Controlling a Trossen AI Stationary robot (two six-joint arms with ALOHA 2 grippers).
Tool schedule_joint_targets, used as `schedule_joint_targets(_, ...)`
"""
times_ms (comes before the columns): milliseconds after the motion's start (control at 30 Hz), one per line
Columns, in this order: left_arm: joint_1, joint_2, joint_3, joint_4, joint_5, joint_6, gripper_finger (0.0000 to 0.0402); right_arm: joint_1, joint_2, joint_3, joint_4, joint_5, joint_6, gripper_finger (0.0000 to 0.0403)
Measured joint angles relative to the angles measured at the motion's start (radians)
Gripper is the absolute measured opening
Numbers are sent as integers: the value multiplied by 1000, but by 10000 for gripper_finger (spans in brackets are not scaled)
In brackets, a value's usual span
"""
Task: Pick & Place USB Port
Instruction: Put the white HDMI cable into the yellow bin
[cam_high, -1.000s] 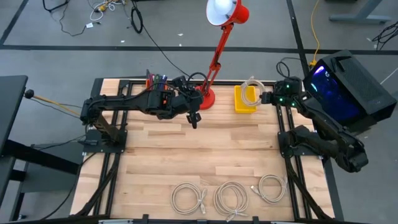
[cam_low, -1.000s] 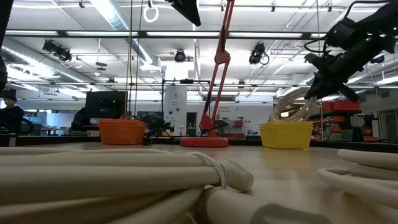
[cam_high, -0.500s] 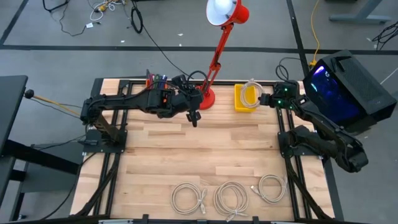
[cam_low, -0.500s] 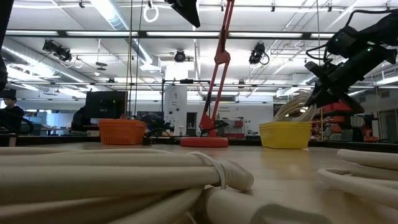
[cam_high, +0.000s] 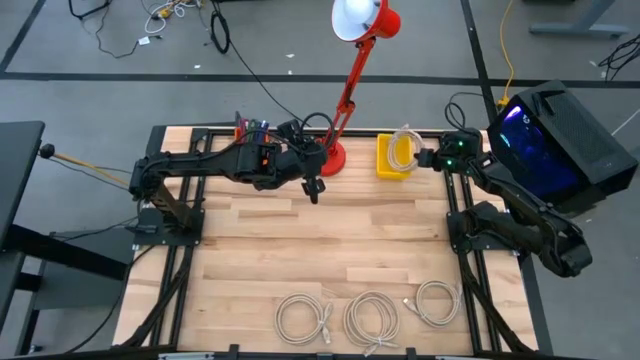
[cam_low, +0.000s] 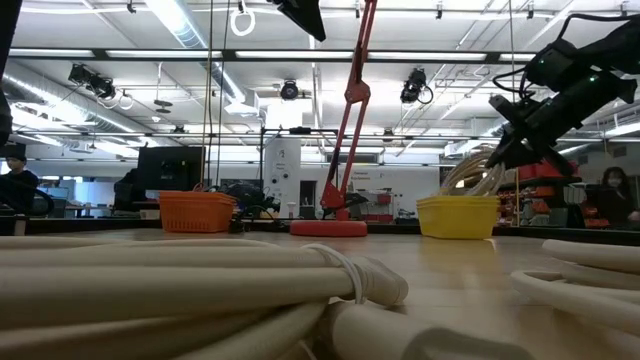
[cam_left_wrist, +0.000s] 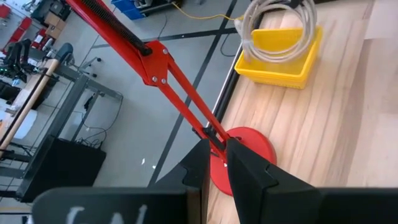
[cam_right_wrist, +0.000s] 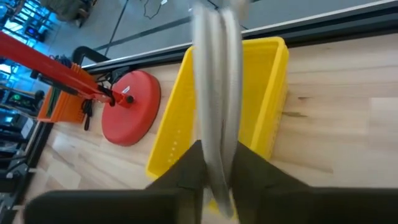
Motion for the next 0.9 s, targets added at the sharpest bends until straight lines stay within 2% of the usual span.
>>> schedule_joint_targets(167,0,0,0,0,0,-1,57,0,0,0,1,-25,0,142)
schedule_joint_targets(333,0,0,0,1,27,-1,57,0,0,0,11,-60,15,178)
schedule_joint_targets(433,0,0,0,1,30,-1,57,0,0,0,66,-82,26,182)
schedule_joint_targets(633,0,0,0,2,30,-2,57,-11,0,0,126,-60,22,174)
schedule_joint_targets(767,0,0,0,2,30,-2,57,-13,0,1,82,-62,-24,164)
schedule_joint_targets(900,0,0,0,2,30,-2,57,-19,0,1,-3,-8,-79,157)
